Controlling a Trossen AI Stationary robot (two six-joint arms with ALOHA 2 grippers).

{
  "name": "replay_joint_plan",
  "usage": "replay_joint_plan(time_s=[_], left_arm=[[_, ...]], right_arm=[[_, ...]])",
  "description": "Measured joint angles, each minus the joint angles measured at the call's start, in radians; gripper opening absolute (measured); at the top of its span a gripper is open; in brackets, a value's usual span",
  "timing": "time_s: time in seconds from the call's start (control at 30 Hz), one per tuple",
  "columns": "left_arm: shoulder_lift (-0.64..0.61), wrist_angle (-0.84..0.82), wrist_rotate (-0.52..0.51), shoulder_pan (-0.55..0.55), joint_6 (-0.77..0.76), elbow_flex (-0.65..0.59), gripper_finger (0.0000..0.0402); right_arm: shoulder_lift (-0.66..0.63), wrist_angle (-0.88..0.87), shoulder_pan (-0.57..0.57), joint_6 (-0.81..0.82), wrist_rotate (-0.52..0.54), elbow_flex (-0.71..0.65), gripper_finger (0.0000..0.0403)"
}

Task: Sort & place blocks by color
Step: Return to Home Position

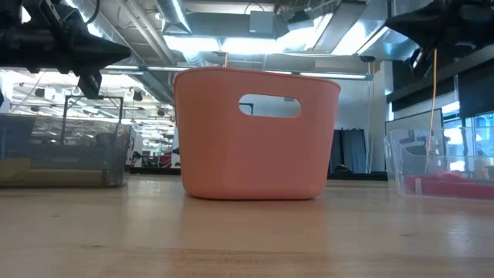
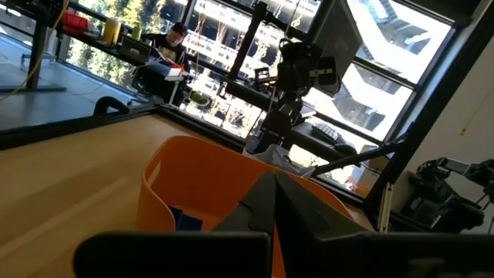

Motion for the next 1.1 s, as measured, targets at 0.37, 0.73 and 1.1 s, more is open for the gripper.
replay_joint_plan(time_s=[0.37,0.73,1.1], left_arm=[[0.0,0.0,0.0,0.0,0.0,0.0,0.0],[0.0,0.0,0.0,0.0,0.0,0.0,0.0],[0.0,0.0,0.0,0.0,0.0,0.0,0.0]], right_arm=[[-0.051,0.233,0.059,0.016,0.125,-0.241,0.0001],[-0.083,-0.001,0.062,-0.151,0.199,-0.236,0.0],[-0.082,-0.015,0.062,-0.183,0.12,-0.236,0.0019]])
